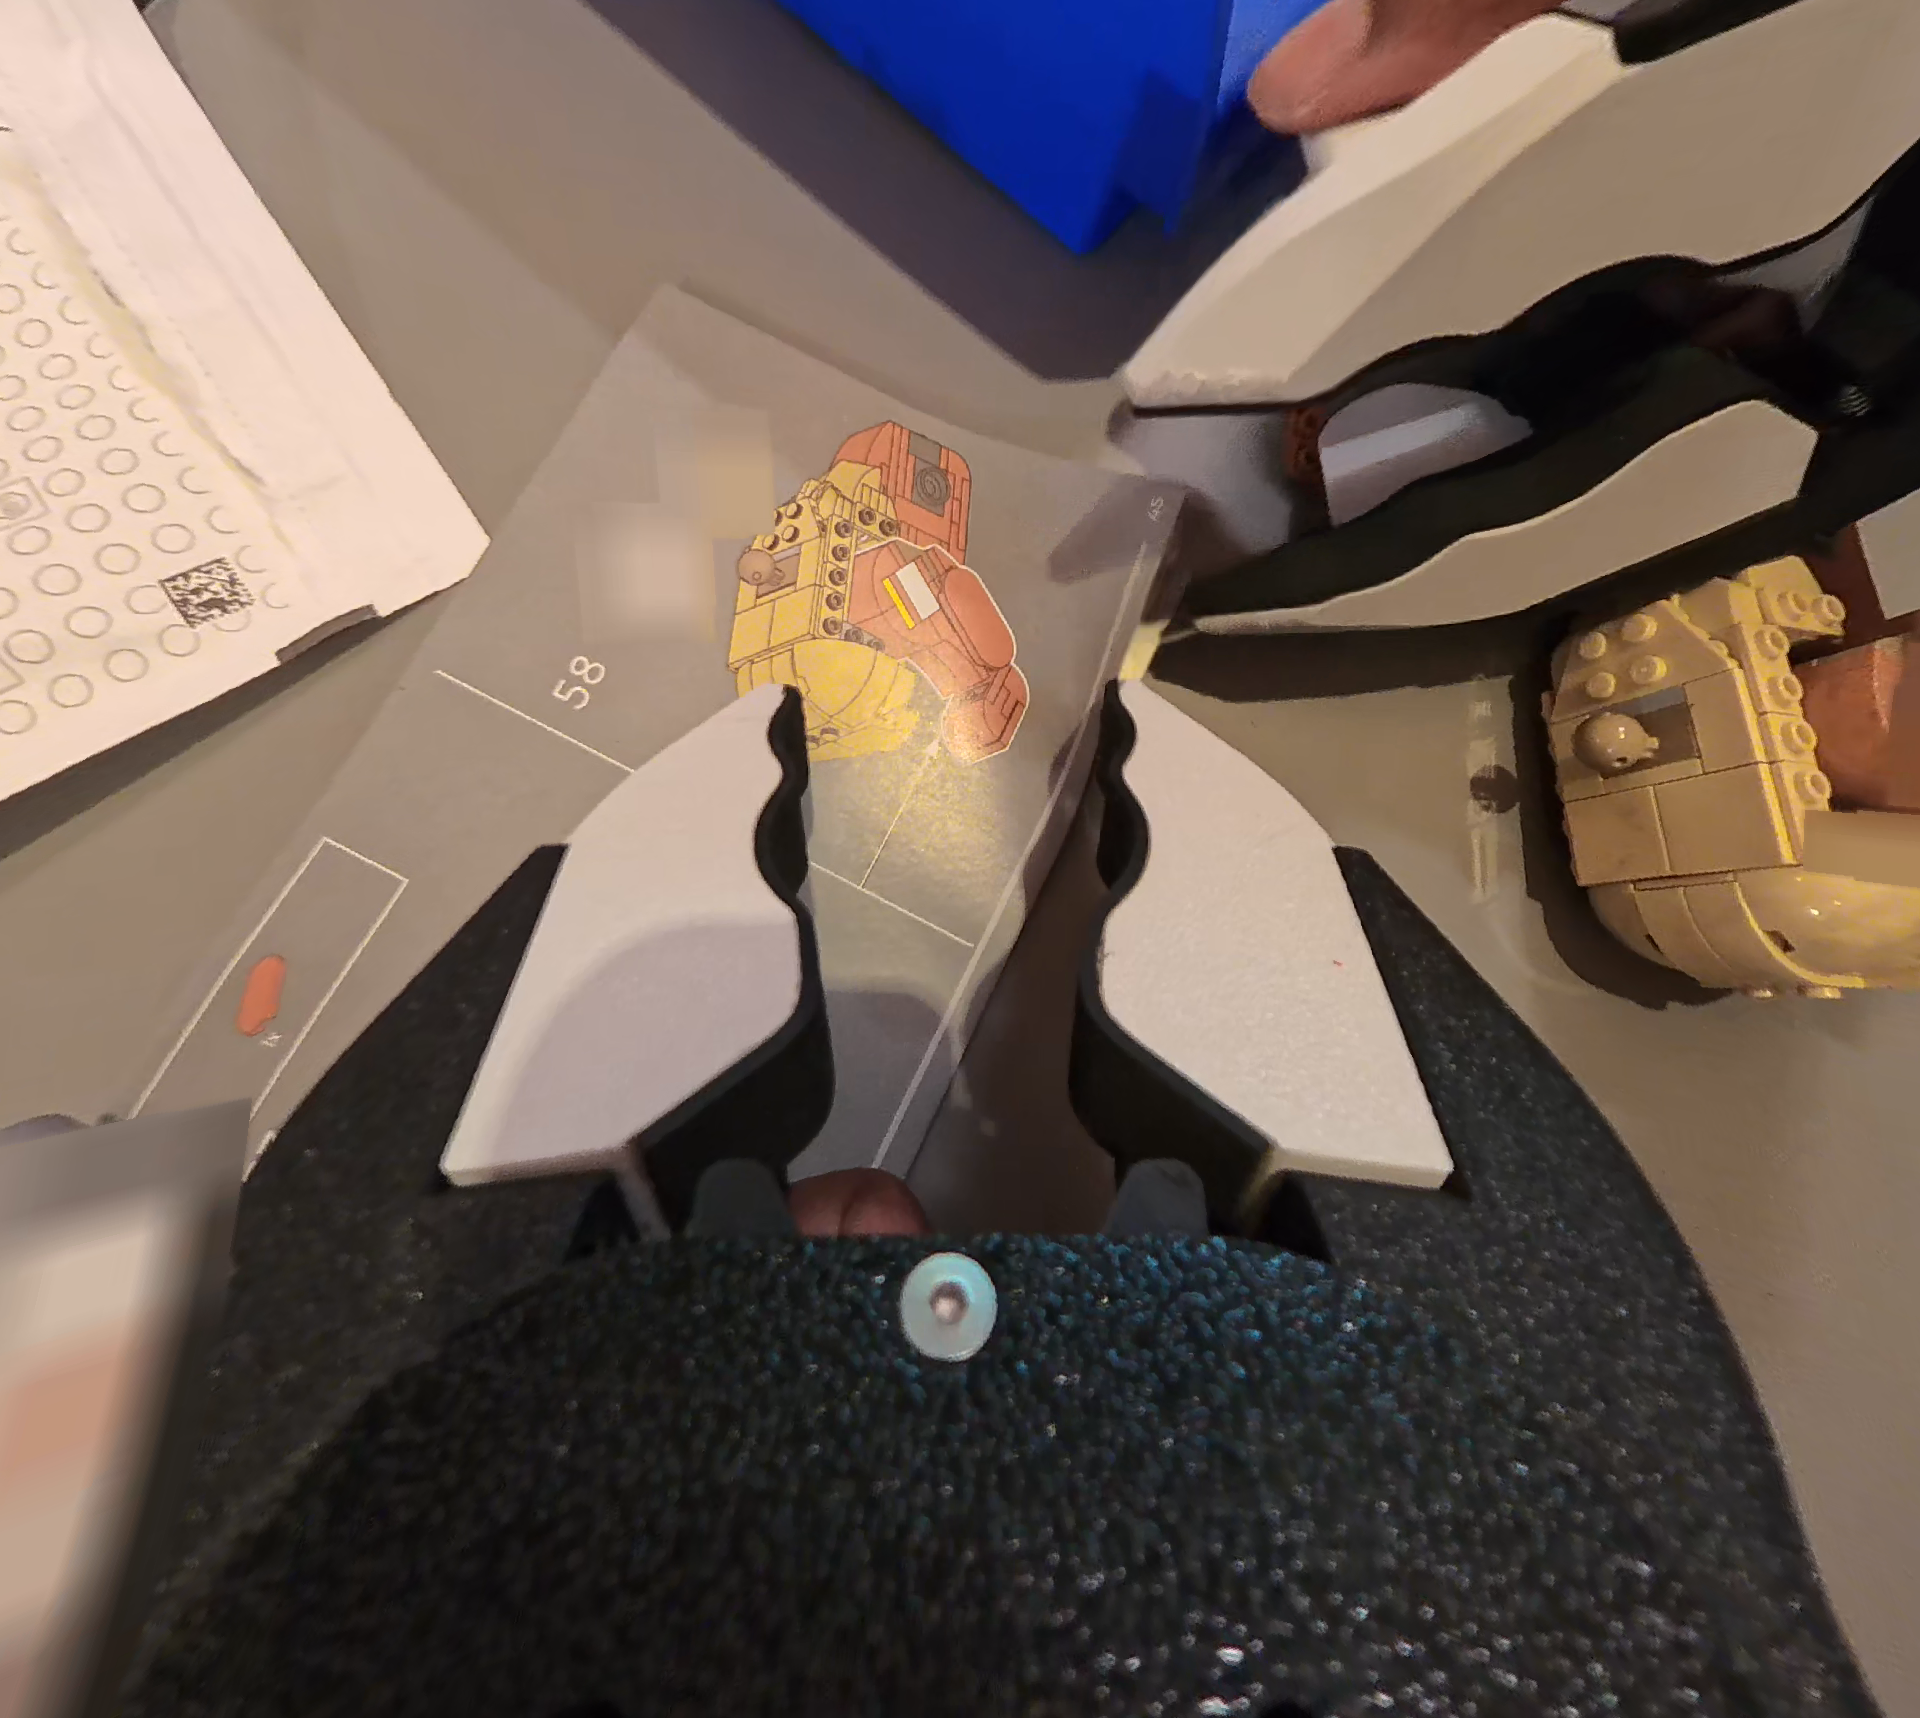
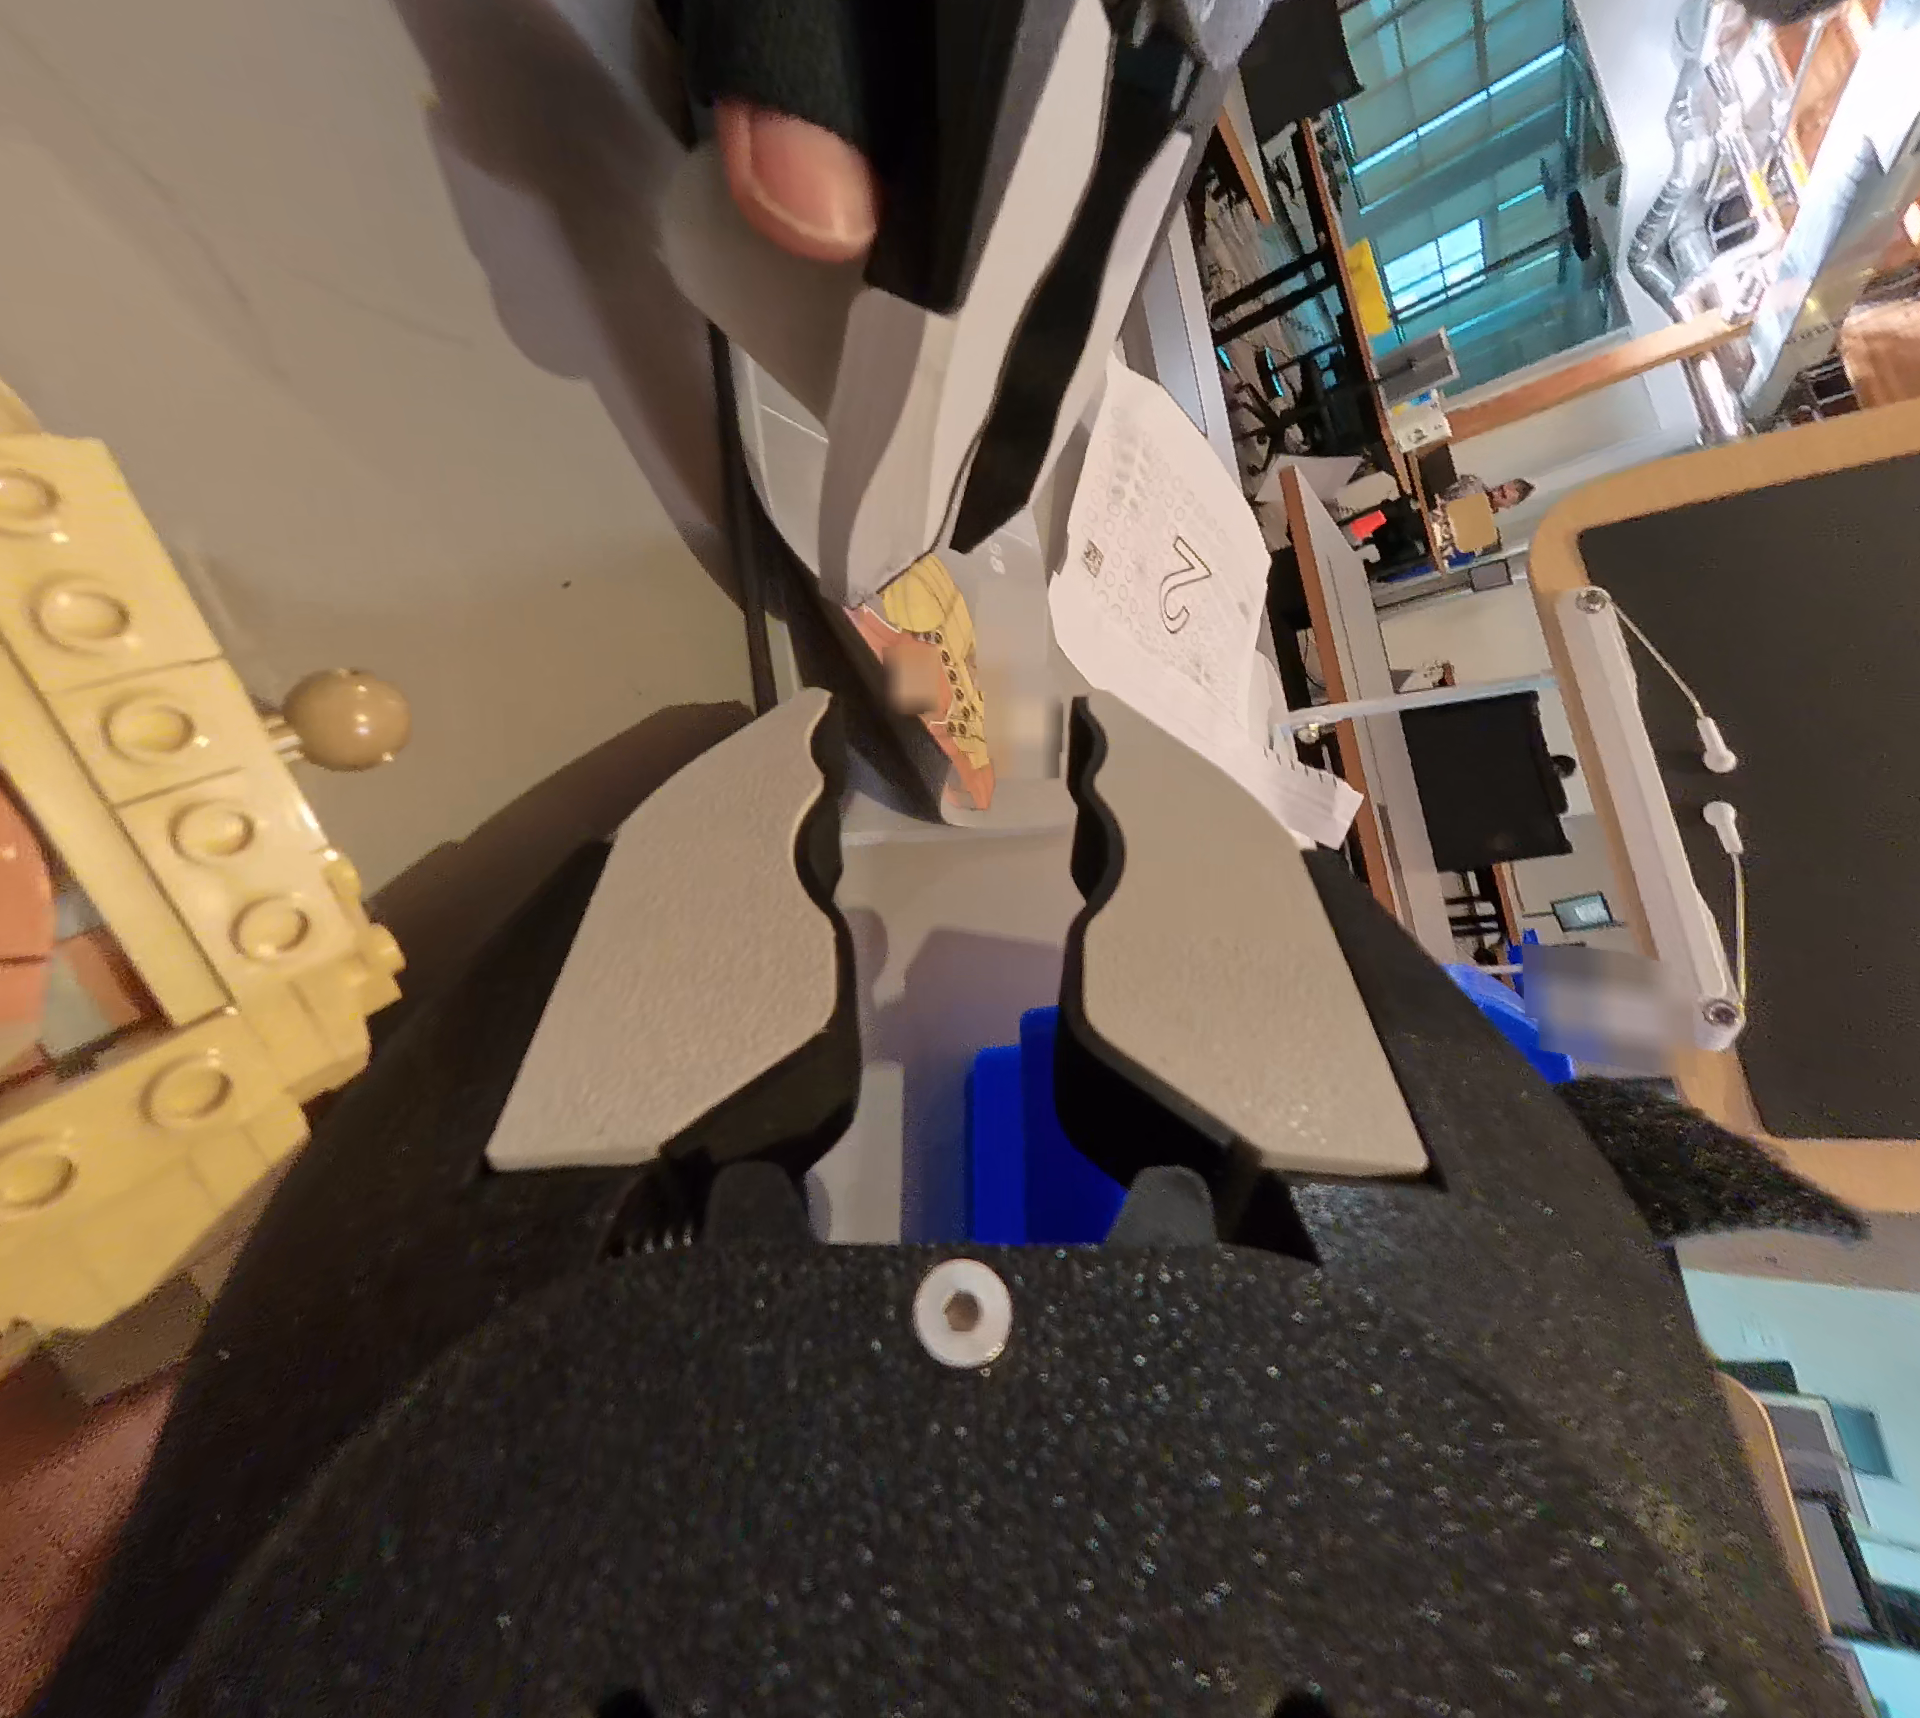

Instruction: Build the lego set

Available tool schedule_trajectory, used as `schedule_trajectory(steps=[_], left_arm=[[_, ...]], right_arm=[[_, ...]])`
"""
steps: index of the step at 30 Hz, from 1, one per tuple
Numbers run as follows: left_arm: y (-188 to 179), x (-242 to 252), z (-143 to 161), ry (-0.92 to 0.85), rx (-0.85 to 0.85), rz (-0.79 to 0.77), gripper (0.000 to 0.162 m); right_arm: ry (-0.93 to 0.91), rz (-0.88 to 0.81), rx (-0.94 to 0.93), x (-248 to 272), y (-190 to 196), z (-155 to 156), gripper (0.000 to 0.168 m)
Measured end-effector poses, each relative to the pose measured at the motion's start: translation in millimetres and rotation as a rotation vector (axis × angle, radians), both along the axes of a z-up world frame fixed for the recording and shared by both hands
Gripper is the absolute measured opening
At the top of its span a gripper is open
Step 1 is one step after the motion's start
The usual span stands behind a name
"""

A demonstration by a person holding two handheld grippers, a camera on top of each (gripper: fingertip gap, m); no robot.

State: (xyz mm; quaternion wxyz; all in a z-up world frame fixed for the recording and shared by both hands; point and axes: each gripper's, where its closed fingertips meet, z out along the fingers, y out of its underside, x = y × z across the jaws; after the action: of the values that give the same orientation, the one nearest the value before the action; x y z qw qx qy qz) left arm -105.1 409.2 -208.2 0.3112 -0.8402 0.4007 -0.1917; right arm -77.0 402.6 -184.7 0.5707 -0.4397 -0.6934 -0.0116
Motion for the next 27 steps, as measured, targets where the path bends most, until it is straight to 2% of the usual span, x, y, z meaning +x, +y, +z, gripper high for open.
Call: schedule_trajectory(steps=[4, 18, 27], left_arm=[[0, 0, 0, -0.001, 0.000, 0.001, 0.054], [-5, 5, -1, 0.012, 0.000, -0.033, 0.054], [-7, 13, -2, 0.057, 0.058, -0.060, 0.054]], right_arm=[[-0.010, 0.024, 0.001, -2, -4, -2, 0.042], [-0.035, -0.082, 0.062, 1, 15, -4, 0.039], [-0.023, -0.085, 0.060, 0, 16, -2, 0.038]])
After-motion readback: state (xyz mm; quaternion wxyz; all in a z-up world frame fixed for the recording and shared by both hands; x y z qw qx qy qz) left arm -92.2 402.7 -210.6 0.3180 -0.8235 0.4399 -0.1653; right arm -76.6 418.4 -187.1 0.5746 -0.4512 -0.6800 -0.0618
